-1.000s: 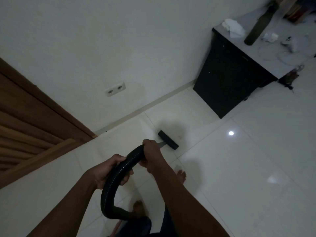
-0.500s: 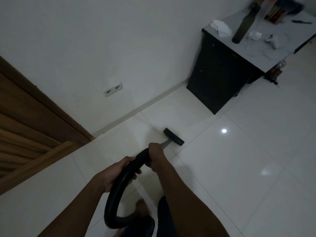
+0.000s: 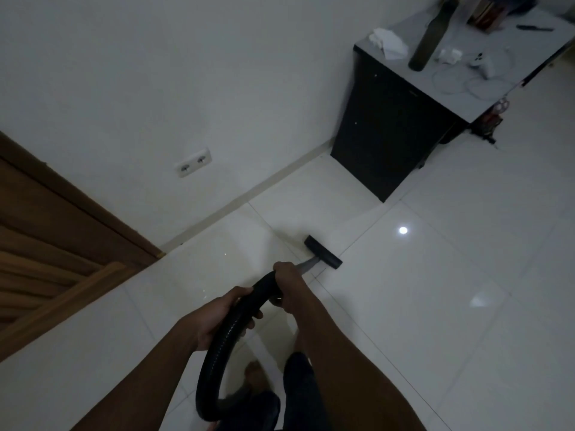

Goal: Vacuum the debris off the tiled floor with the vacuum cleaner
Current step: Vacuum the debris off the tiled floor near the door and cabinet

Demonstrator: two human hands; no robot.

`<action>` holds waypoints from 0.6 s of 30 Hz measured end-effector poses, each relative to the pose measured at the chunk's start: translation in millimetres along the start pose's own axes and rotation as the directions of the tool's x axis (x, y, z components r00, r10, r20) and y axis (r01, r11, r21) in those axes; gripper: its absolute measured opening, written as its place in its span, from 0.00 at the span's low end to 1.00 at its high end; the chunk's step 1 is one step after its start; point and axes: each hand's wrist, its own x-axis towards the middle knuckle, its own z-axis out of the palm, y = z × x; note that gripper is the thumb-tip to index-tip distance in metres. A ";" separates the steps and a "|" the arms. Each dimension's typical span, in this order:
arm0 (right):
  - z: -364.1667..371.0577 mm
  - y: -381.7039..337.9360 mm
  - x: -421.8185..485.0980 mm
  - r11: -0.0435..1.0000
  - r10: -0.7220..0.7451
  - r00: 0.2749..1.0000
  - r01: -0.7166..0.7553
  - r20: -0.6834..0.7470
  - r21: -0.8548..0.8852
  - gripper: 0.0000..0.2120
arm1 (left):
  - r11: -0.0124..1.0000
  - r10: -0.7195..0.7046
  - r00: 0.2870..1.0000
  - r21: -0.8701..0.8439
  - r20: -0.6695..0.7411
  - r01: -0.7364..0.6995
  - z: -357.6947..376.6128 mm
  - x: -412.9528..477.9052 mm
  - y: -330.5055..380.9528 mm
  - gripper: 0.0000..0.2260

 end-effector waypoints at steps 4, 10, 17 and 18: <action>-10.2 -11.7 4.9 0.996 0.084 0.996 -0.085 0.022 0.013 0.06 | 0.999 0.014 1.000 -0.030 0.001 -0.014 4.3 8.0 7.8 0.25; -21.7 -35.3 20.3 0.993 0.118 0.993 -0.118 -0.004 -0.005 0.09 | 0.999 0.041 0.998 -0.001 -0.046 -0.041 22.1 30.4 25.7 0.25; -37.0 -42.5 27.4 0.991 0.131 0.989 -0.131 0.067 0.001 0.05 | 0.996 0.048 0.999 -0.080 0.014 -0.047 19.4 39.7 33.3 0.24; -38.4 -44.1 28.7 0.991 0.133 0.989 -0.133 0.057 0.000 0.05 | 0.997 0.055 0.998 -0.052 -0.019 -0.056 22.3 42.5 34.7 0.24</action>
